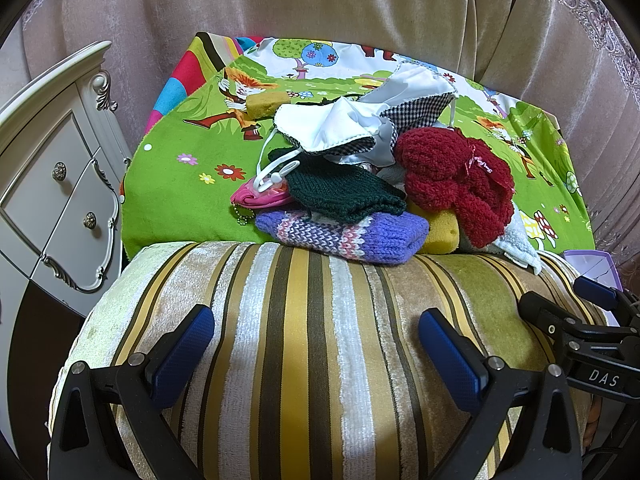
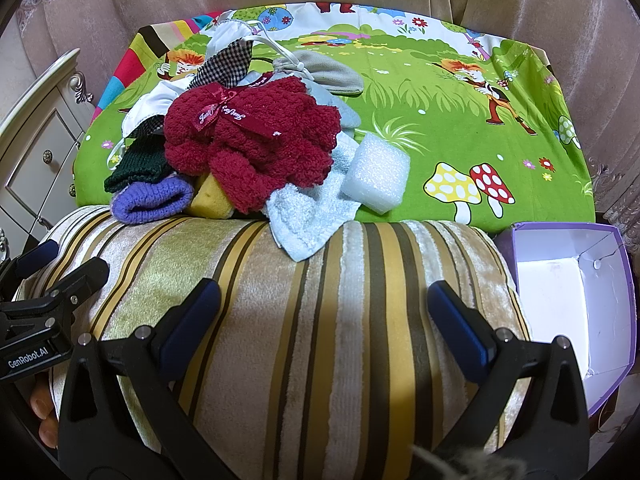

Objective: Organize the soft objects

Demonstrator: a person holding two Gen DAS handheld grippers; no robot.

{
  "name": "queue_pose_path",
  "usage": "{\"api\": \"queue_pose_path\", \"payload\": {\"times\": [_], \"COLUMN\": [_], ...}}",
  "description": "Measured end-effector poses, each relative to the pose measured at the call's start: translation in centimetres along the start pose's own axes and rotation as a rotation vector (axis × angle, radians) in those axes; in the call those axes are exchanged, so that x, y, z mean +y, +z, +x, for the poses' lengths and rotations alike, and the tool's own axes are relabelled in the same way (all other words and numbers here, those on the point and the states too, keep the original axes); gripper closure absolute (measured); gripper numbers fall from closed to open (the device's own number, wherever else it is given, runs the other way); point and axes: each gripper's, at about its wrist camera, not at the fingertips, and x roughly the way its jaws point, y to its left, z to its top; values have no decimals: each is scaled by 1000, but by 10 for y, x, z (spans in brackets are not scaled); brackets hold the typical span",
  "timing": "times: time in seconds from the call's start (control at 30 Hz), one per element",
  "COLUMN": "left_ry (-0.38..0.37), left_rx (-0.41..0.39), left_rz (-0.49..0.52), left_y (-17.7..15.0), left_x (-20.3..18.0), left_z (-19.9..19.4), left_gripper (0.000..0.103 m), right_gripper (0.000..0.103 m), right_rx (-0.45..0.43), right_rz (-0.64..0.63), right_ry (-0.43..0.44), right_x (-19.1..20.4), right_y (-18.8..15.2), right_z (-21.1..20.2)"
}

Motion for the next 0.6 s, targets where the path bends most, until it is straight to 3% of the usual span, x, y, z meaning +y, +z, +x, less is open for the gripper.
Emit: {"api": "queue_pose_path", "payload": {"times": [0.6], "left_ry": [-6], "left_rx": [5], "left_rz": [-24], "left_y": [4], "left_x": [5], "left_z": [3], "left_gripper": [0], "right_gripper": [0], "right_rx": [18], "right_rz": [-8], "right_ry": [28], "right_x": [-4], "right_y": [5], "right_z": [4]}}
